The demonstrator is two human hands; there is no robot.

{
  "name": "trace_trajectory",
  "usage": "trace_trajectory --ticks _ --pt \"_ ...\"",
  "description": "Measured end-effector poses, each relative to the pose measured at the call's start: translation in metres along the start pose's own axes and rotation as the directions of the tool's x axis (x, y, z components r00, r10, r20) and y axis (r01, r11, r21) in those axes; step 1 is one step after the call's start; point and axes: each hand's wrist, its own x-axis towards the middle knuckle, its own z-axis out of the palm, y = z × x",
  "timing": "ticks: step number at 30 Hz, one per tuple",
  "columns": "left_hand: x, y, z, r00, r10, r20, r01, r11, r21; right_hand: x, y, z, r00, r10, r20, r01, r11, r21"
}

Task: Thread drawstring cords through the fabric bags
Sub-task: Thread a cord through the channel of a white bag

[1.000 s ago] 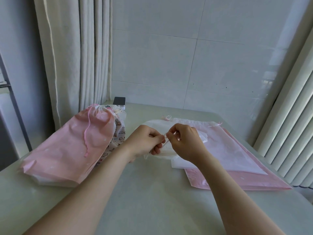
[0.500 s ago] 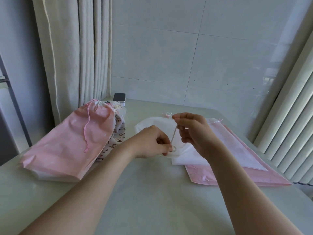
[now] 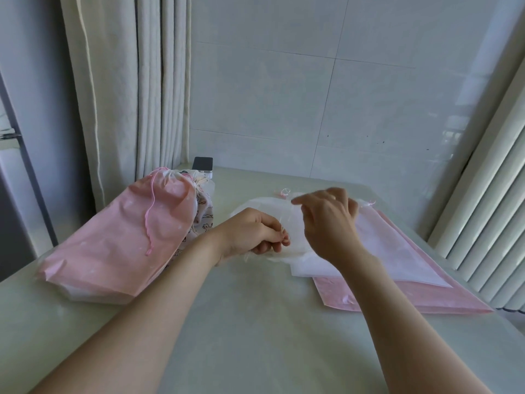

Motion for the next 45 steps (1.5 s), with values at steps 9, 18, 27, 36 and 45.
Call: trace_trajectory --ticks 9,18,27,36,45 --pt "0.007 -0.004 -0.001 0.99 -0.038 -0.135 0.008 0.975 -0.22 -0.007 -0.022 -0.022 0.969 -0.234 0.079 0.197 0.927 0.319" --pt "0.008 -0.001 0.001 0.98 -0.051 -0.191 -0.003 0.962 -0.272 -0.005 -0.024 -0.009 0.963 -0.27 0.017 0.258 0.933 0.25" --pt "0.006 0.003 0.001 0.975 -0.083 -0.207 0.034 0.973 -0.226 -0.003 -0.023 -0.004 0.945 -0.297 0.137 0.291 0.955 0.064" --pt "0.009 -0.009 -0.004 0.837 0.235 -0.494 -0.097 0.952 0.289 -0.001 -0.024 -0.017 0.941 0.041 0.336 -0.21 0.849 0.486" --pt "0.009 -0.008 0.003 0.809 0.443 -0.387 -0.241 0.849 0.469 -0.002 -0.02 -0.02 0.844 0.238 0.48 -0.519 0.584 0.623"
